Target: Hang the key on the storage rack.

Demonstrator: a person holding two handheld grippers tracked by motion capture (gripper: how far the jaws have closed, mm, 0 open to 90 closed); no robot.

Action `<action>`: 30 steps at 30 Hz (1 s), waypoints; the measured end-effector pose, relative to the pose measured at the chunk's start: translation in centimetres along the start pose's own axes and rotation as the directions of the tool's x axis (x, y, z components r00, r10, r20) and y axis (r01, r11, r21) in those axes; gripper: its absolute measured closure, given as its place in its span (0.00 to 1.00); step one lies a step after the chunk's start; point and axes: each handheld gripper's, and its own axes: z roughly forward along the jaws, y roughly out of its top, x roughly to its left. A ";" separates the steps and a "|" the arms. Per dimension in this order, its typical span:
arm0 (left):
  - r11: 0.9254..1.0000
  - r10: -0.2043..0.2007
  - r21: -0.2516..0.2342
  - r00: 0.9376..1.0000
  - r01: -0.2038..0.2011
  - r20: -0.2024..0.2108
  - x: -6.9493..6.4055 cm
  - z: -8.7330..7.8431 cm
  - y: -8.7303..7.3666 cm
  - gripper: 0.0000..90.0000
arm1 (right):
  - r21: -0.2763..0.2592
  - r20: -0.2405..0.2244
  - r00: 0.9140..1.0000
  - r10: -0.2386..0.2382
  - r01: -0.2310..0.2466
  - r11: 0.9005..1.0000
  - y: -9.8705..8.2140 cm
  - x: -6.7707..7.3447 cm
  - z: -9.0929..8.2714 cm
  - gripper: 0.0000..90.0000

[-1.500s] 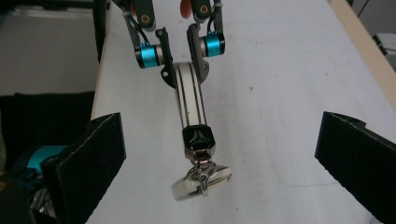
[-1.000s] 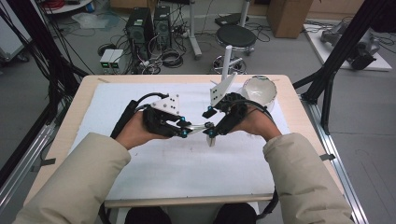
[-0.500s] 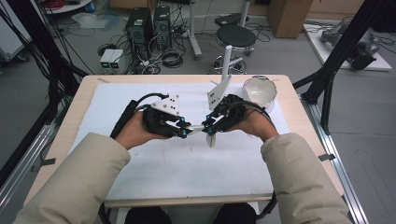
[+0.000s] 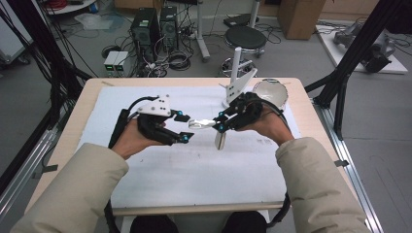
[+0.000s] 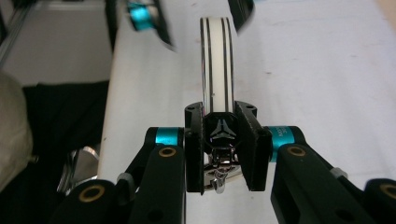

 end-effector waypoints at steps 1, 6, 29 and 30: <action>1.000 -0.011 -0.022 1.000 0.011 -0.015 0.0 -0.6 -0.4 0.35 | -0.030 0.019 0.999 0.028 -0.027 0.999 -0.4 -0.5 -0.6 0.83; 0.994 -0.061 -0.100 0.992 0.050 -0.109 0.2 -3.4 -2.6 0.15 | -0.165 0.085 0.987 0.135 -0.120 0.979 -1.7 -1.7 -3.0 0.83; 0.948 -0.230 -0.303 0.875 0.102 -0.426 -2.8 -11.0 -14.8 0.02 | -0.312 0.145 0.909 0.391 -0.333 0.890 -6.3 -7.0 -5.4 0.83; 0.944 -0.240 -0.313 0.870 0.105 -0.430 -2.9 -11.0 -15.2 0.02 | -0.309 0.148 0.902 0.405 -0.346 0.886 -6.4 -7.3 -5.3 0.83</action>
